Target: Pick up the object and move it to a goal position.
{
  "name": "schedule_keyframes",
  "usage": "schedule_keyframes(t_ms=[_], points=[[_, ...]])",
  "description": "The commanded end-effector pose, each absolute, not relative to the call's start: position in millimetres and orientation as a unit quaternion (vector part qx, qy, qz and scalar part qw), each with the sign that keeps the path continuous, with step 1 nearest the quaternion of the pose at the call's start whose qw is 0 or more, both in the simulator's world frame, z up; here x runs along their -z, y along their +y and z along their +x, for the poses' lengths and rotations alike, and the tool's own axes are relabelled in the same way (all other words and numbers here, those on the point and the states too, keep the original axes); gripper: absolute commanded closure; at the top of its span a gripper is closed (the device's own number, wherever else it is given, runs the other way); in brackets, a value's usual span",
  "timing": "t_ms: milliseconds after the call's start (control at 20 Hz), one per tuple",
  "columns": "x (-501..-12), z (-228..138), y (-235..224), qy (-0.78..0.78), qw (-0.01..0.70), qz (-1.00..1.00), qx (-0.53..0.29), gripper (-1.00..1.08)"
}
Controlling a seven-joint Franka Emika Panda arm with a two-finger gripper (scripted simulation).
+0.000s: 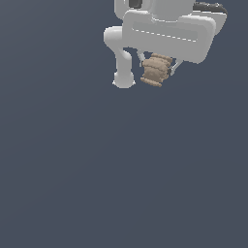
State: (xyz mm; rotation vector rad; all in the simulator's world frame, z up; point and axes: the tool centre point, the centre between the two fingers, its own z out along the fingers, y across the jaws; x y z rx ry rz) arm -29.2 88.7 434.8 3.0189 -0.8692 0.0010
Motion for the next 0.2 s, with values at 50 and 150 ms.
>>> schedule_keyframes(t_ms=[50, 150], points=[[-439.8, -27.9, 90.4, -0.277, 0.000, 0.961, 0.000, 1.08], [-440.5, -27.8, 90.6, -0.277, 0.000, 0.961, 0.000, 1.08]])
